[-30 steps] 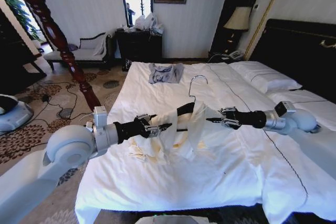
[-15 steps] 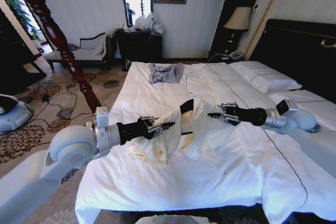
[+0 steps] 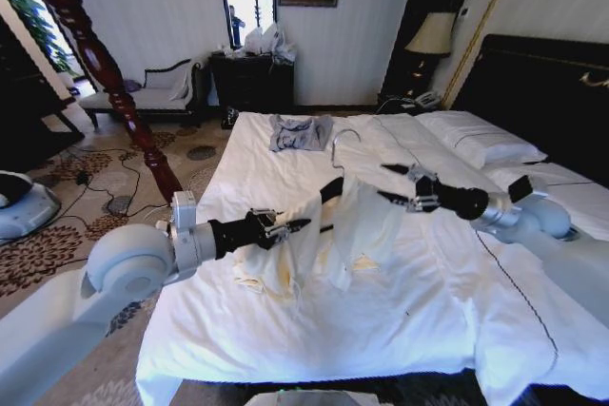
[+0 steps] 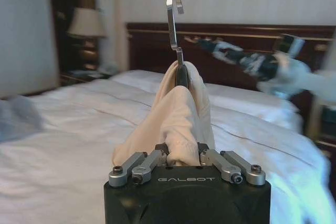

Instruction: Pick up the clothes from the bed and hang them on the clothes hanger.

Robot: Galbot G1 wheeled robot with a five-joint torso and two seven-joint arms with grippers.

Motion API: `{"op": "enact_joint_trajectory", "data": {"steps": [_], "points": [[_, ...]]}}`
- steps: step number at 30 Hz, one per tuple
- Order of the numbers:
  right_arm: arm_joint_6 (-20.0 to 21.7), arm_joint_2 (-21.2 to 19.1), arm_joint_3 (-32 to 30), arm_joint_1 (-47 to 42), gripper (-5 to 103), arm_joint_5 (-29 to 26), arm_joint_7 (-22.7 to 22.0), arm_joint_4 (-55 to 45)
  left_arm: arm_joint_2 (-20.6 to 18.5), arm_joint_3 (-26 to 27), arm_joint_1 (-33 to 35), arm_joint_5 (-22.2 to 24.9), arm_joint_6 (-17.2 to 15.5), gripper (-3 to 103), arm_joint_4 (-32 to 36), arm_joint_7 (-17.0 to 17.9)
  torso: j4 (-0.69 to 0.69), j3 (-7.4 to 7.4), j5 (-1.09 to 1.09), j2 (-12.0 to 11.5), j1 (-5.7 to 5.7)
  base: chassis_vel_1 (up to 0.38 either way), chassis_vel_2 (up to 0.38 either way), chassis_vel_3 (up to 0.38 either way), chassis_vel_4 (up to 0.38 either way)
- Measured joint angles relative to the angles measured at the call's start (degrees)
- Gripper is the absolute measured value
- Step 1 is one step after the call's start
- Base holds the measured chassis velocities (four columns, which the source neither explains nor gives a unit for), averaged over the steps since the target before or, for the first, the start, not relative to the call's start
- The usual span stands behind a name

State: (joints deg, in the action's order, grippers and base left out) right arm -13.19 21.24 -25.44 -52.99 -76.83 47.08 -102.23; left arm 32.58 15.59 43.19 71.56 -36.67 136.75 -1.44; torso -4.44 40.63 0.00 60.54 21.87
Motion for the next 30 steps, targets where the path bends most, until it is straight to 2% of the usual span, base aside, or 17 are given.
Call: {"op": "enact_joint_trajectory", "data": {"steps": [1,2,4,6,9,15,16,17,21,30], "points": [[-0.45,1.13,-0.46,0.21,98,-1.23,-3.92,-0.04,0.4,1.5,-0.91,0.02,-0.41,22,-1.37,2.25,-0.01,0.0,-0.01,0.0,0.0,0.0,0.0,0.0,0.0],[-0.82,1.78,-0.58,0.25,99,-1.53,-5.66,-0.04,0.51,2.51,-1.61,0.06,-0.64,22,-2.6,3.41,-0.02,0.0,-0.01,0.0,0.0,0.0,0.0,0.0,0.0],[-1.13,2.2,-0.6,0.25,99,-1.53,-6.69,-0.03,0.54,3.09,-2.03,0.07,-0.74,22,-3.39,4.02,-0.03,0.0,0.0,0.0,0.01,0.0,0.0,0.0,0.0],[-1.95,3.51,-0.61,-0.16,100,-0.12,-8.34,0.06,0.47,4.74,-4.83,0.36,-0.84,22,-7.89,4.99,0.0,0.0,-0.01,0.0,0.01,0.0,0.0,0.0,0.0],[-2.29,4.66,-0.35,-0.55,100,1.55,-8.67,-0.12,0.37,5.03,-8.14,1.22,-0.84,22,-11.75,5.08,-0.01,0.0,-0.02,0.0,0.0,0.0,0.0,0.0,0.0],[-2.51,6.88,0.7,-0.92,100,4.21,-8.97,-0.28,0.14,2.78,-21.65,2.93,-0.96,22,-24.27,2.98,-0.03,0.01,-0.01,0.0,0.01,0.0,0.0,0.0,0.0],[-2.51,6.88,0.7,-0.92,100,4.21,-8.97,-0.28,0.14,2.78,-21.65,2.93,-0.96,22,-24.27,2.98,-0.03,0.01,-0.01,0.0,0.01,0.0,0.0,0.0,0.0],[-2.52,7.35,1.03,-0.87,100,4.79,-8.84,0.06,0.02,2.14,-25.15,2.93,-1.04,22,-27.98,2.22,-0.02,0.0,0.0,0.0,0.01,0.0,0.0,0.0,0.0],[-2.56,8.74,1.63,-0.77,100,5.66,-7.97,0.95,-0.77,0.83,-31.86,2.99,-1.48,22,-37.04,1.04,-0.01,0.01,-0.03,0.0,0.01,0.0,0.0,0.0,0.0],[-3.18,10.48,1.65,-1.83,100,7.65,-6.13,1.78,-0.88,-1.3,-40.99,2.85,-2.07,22,-46.79,0.1,-0.01,0.0,-0.01,0.0,0.01,0.0,0.0,0.0,0.0]]}}
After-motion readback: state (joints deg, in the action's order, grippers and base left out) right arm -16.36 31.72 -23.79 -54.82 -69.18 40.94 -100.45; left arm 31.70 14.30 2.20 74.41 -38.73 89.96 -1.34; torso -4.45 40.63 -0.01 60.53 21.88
